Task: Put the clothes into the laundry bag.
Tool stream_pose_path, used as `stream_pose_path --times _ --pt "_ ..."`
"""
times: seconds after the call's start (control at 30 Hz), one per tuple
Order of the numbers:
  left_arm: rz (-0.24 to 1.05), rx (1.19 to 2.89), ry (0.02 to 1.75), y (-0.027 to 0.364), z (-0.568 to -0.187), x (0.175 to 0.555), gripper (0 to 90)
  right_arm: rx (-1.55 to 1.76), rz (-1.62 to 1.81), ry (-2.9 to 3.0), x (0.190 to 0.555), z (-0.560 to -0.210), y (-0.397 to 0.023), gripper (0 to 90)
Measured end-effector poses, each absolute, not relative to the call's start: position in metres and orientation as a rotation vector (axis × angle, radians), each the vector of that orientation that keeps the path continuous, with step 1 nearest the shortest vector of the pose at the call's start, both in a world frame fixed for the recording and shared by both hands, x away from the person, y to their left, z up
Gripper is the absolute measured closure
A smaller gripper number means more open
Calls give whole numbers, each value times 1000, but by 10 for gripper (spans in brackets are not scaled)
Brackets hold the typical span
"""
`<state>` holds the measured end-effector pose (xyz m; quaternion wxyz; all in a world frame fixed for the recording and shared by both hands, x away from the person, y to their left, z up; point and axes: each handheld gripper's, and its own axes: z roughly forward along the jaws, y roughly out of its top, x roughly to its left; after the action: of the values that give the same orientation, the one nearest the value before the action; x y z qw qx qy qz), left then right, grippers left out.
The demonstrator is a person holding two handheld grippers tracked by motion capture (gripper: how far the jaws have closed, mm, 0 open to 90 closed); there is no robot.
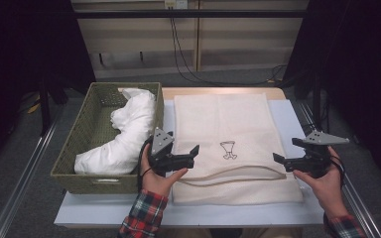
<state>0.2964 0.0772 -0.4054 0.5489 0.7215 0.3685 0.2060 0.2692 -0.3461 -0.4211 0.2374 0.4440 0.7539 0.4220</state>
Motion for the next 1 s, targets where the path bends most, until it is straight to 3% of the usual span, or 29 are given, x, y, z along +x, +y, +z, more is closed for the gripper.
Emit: stream_pose_path --times 0.5,1.0 --pt "462 1740 865 73 -410 297 46 1156 1143 2160 274 -428 -324 44" --pt "444 1778 855 70 -416 295 45 1018 1100 2348 284 -444 -272 37"
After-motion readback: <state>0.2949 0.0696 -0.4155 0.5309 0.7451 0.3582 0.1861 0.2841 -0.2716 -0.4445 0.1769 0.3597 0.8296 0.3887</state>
